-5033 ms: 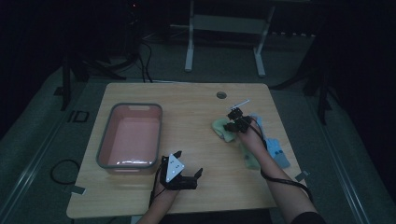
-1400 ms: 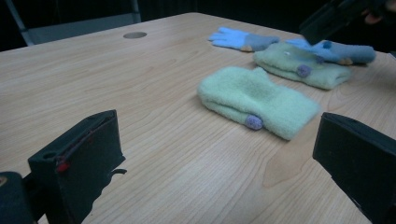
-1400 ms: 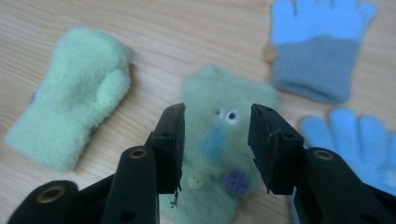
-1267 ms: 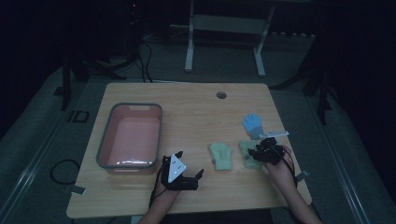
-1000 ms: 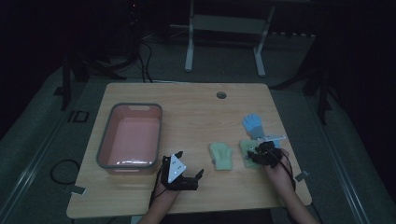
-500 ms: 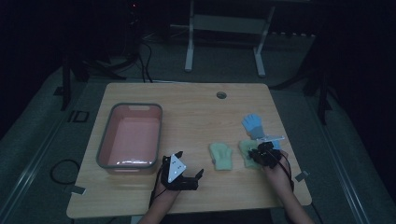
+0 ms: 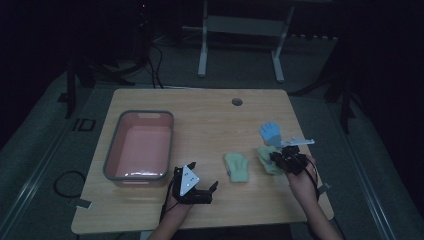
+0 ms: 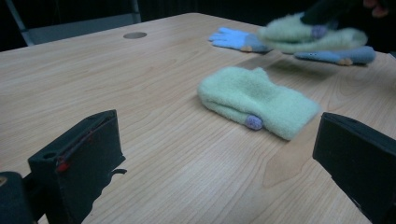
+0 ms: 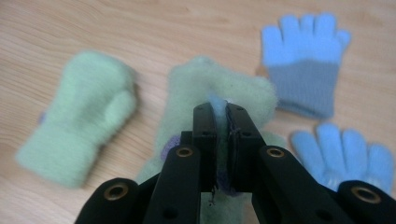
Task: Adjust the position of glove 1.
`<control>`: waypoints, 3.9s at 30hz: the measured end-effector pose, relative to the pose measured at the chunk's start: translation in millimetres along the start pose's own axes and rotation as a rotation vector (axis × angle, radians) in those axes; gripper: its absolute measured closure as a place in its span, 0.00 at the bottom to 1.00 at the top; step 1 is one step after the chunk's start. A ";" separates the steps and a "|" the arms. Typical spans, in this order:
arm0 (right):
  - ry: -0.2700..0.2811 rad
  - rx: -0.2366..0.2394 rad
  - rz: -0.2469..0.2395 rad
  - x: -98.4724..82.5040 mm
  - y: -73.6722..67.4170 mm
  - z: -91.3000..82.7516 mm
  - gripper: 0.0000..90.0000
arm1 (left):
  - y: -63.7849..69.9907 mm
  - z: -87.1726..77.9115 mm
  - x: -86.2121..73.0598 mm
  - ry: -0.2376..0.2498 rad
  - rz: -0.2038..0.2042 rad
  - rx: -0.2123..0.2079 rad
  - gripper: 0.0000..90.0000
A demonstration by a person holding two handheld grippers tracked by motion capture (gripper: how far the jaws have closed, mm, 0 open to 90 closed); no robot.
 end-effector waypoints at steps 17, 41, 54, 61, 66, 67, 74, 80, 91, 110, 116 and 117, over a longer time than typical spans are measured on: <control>0.077 0.048 -0.082 38.1 -52.1 -14.7 0.93 | -0.6 -0.1 0.0 0.001 -0.002 -0.001 0.02; 0.019 0.078 -0.082 32.0 -96.0 23.0 0.93 | -0.3 -0.4 -0.1 0.003 -0.002 -0.002 0.02; -0.039 0.084 -0.073 15.7 -94.8 49.3 0.93 | -1.3 -1.0 -0.3 0.008 -0.007 -0.011 0.02; -0.052 0.092 -0.069 7.6 -94.2 55.0 0.92 | -0.3 -1.6 -0.5 0.017 -0.002 -0.008 0.02; -0.056 0.097 -0.068 4.3 -93.6 58.5 0.91 | 1.3 -0.7 -0.2 0.003 0.004 -0.024 0.02; -0.055 0.099 -0.061 4.3 -93.6 58.0 0.90 | 1.3 -0.5 -0.1 0.002 0.003 -0.024 0.02; -0.036 0.120 -0.080 8.0 -91.6 44.7 0.79 | -0.2 0.0 0.0 -0.005 -0.004 -0.038 0.02; -0.019 0.133 -0.113 10.8 -85.1 38.5 0.74 | 1.1 1.0 0.3 -0.016 0.011 -0.046 0.02; 0.025 0.156 -0.164 21.8 -59.6 20.9 0.66 | 7.2 -0.2 -0.3 -0.059 0.039 -0.017 0.02; 0.031 0.185 -0.162 21.0 -17.4 12.7 0.65 | 29.1 19.3 15.0 -0.217 0.167 -0.269 0.07; 0.032 0.205 -0.169 27.8 -21.5 17.7 0.62 | 38.9 33.2 32.5 -0.198 0.246 -0.321 0.16; 0.032 0.209 -0.170 28.9 -22.5 19.0 0.60 | 41.2 36.0 35.2 -0.203 0.266 -0.327 0.17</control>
Point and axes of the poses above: each handheld gripper's, and its own axes: z roughly forward along the jaws, x roughly out of its top, y roughly to its right, the point moved 2 cm from there along z, roughly forward along the jaws, and after that the axes turned 5 degrees about x, right-handed, at the moved point
